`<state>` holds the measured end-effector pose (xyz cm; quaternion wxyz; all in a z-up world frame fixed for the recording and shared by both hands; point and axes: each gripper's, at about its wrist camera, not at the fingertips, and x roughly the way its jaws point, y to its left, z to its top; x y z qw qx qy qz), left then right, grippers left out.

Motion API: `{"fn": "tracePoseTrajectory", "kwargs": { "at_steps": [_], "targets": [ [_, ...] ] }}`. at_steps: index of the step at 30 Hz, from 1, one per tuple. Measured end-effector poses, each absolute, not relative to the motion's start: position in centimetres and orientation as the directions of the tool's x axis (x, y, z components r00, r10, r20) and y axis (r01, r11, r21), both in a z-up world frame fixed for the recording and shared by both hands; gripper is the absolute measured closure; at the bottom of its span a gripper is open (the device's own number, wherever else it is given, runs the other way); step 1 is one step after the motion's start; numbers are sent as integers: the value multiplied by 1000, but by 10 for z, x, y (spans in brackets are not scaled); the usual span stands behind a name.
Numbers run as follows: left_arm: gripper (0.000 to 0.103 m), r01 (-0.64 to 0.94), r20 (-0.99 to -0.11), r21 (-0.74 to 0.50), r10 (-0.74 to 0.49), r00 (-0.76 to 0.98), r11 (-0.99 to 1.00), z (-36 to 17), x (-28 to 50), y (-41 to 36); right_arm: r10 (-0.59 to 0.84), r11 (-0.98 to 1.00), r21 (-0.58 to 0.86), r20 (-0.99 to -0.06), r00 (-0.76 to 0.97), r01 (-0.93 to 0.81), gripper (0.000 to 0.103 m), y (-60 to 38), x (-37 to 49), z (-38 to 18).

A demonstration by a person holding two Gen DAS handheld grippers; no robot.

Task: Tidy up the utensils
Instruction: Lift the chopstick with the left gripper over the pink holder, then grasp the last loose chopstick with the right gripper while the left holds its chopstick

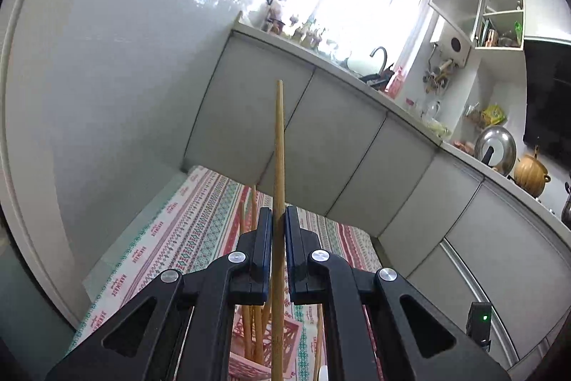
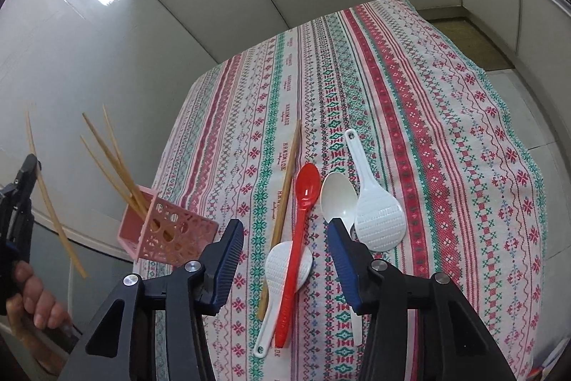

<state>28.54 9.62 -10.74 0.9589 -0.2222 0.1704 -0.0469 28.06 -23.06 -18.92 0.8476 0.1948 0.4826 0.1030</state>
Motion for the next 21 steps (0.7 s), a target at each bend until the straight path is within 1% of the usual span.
{"fn": "tracePoseTrajectory", "kwargs": {
  "at_steps": [5,10,14,17,21],
  "targets": [
    [96,24,-259,-448,-156,953,894,-116,297,101,367,896,443,-778,510,30,54,-229,287,-195],
    [96,27,-230,-434,-140,963,901,-127,302,96,404,884,467,-767,498,2,54,-221,292,-198],
    [96,27,-204,-425,-125,971,905,-125,299,93,474,857,513,-752,459,-45,62,-202,302,-203],
    [96,41,-185,-409,-127,974,912,-120,291,90,438,886,460,-792,425,-56,68,-182,315,-213],
    [96,48,-185,-389,-129,974,920,-117,286,91,383,912,409,-842,381,-12,71,-169,336,-235]
  ]
}}
